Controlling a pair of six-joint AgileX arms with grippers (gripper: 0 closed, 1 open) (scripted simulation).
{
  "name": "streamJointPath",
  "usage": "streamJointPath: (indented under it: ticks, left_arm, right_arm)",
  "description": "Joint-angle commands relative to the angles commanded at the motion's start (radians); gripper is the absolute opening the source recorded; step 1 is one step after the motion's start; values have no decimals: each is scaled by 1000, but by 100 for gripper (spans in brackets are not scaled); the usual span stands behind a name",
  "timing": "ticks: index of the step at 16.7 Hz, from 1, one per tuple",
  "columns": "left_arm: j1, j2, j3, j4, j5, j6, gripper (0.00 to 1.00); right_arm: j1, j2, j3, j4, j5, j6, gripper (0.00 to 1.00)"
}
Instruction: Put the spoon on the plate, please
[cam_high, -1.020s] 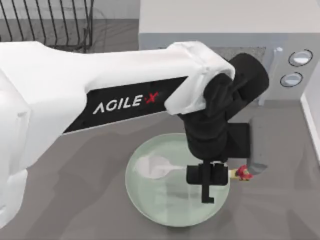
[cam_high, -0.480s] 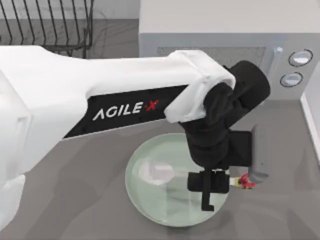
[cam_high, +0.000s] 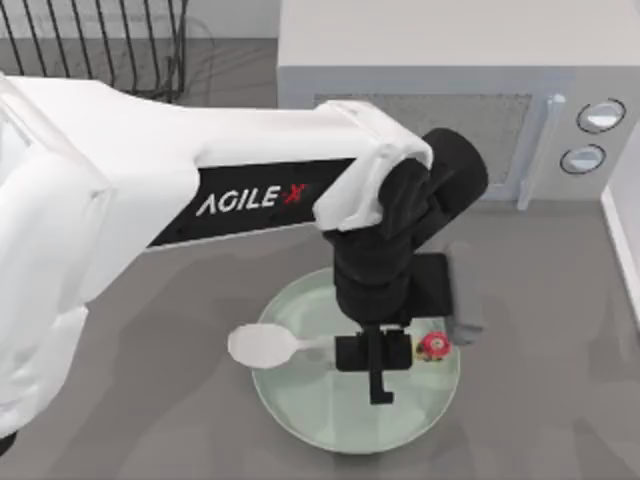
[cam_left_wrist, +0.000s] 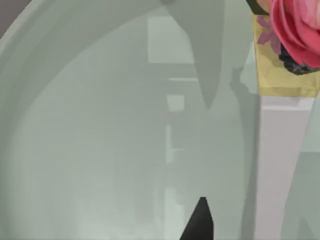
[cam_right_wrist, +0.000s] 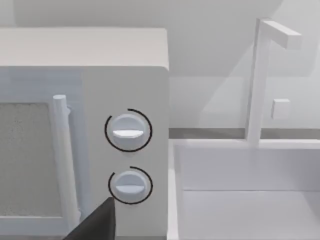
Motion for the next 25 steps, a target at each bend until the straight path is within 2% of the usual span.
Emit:
streamJointPath:
  ticks: [6, 19, 25]
  left_arm:
    - [9, 10, -9, -1, -5, -10, 0]
    - [9, 10, -9, -1, -5, -10, 98]
    - [9, 10, -9, -1, -5, -10, 100]
  right_arm:
    - [0, 0, 0, 0, 0, 0, 100]
    - [0, 0, 0, 0, 0, 0, 100]
    - [0, 0, 0, 0, 0, 0, 100]
